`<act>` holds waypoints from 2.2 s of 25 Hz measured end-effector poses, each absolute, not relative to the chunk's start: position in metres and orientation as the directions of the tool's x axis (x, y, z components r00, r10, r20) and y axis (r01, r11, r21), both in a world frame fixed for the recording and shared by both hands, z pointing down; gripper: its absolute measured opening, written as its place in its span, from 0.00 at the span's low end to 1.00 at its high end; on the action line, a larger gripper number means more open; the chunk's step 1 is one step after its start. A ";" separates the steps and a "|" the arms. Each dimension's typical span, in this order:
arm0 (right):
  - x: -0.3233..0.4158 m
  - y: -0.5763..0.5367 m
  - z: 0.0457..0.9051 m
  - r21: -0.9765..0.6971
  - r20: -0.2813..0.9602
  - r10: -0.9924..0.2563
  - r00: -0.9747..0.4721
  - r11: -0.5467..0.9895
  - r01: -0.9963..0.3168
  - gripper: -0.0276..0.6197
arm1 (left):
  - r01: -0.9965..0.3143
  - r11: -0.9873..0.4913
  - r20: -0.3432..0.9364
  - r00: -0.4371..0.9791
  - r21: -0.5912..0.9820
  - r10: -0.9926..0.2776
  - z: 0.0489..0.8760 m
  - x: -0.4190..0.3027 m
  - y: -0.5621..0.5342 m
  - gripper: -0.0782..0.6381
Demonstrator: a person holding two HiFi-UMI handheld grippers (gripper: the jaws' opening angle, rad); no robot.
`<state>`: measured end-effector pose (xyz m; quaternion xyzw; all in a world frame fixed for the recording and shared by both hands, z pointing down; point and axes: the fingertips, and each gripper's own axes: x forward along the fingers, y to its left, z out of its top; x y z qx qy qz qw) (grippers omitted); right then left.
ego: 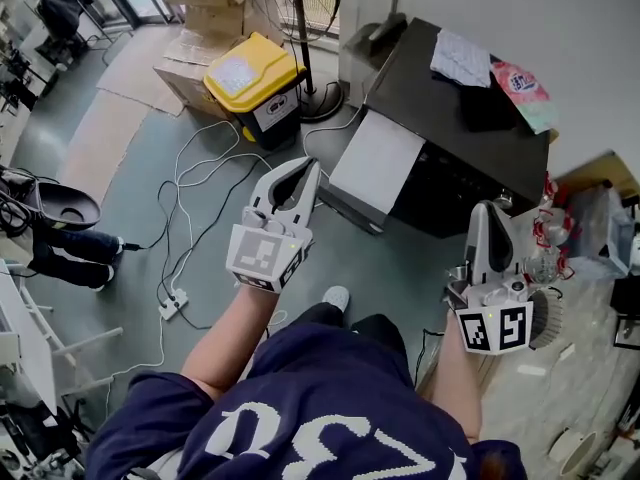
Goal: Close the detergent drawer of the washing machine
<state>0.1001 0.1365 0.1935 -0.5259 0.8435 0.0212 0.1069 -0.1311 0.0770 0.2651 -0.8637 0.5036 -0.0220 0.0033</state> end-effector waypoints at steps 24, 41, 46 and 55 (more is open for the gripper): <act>0.133 -0.036 0.240 -0.146 -0.151 -0.771 -0.619 0.636 -0.758 0.07 | -0.932 -0.361 0.048 0.360 -0.017 -0.932 0.293 -0.090 -0.072 0.13; 0.091 -0.061 0.342 -0.202 0.065 -0.666 -0.744 0.721 -0.663 0.07 | -0.908 -0.418 0.081 0.419 0.031 -0.904 0.339 -0.098 -0.097 0.13; 0.042 -0.029 0.405 -0.253 0.192 -0.546 -0.815 0.775 -0.579 0.07 | -0.883 -0.469 0.166 0.465 0.016 -0.870 0.377 -0.116 -0.084 0.14; 0.004 0.025 0.491 -0.312 0.353 -0.369 -0.860 0.820 -0.480 0.07 | -0.827 -0.552 0.235 0.561 0.112 -0.793 0.446 -0.145 -0.045 0.14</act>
